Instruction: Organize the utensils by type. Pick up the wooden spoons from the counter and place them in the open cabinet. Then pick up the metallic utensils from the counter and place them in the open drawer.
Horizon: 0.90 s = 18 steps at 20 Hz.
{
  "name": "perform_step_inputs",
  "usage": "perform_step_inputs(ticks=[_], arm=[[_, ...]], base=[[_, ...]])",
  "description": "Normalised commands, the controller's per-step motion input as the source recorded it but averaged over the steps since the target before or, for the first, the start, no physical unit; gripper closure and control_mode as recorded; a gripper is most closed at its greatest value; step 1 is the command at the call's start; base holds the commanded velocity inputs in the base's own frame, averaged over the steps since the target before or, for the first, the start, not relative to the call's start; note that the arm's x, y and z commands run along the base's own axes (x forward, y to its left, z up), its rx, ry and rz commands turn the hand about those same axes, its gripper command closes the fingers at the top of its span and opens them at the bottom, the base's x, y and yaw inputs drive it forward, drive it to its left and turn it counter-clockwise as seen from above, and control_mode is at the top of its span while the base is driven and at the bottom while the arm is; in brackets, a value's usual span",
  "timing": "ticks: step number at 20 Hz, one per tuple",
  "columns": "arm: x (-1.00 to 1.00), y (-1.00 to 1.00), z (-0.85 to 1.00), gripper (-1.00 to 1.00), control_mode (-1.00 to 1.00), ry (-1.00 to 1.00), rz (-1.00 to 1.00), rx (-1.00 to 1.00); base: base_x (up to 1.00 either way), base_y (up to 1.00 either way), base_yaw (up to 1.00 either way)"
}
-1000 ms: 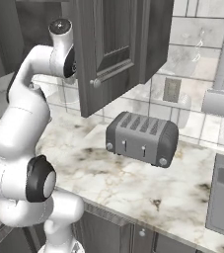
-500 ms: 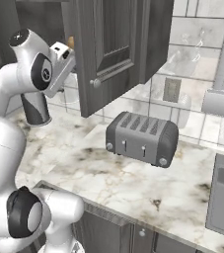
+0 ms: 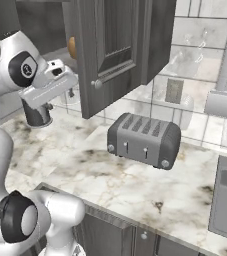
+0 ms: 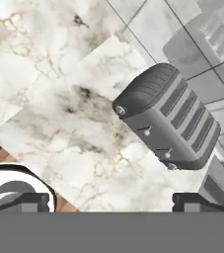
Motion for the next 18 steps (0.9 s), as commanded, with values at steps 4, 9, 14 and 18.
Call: perform_step_inputs(ticks=[4, 9, 14, 18], arm=[[-0.59, 0.00, -0.38, -1.00, -1.00, 0.11, -0.21, 0.15], [-0.72, 0.12, -0.88, -1.00, -1.00, -0.21, -0.02, -0.01], [-0.48, 0.12, -1.00, -1.00, -1.00, -0.54, 0.00, -0.04], [-0.17, 0.03, -0.75, -1.00, -1.00, -0.20, 0.00, 0.04]], base=[[0.00, 0.00, 0.00], [0.00, 0.00, 0.00], [0.00, 0.00, 0.00], [0.00, 0.00, 0.00]])
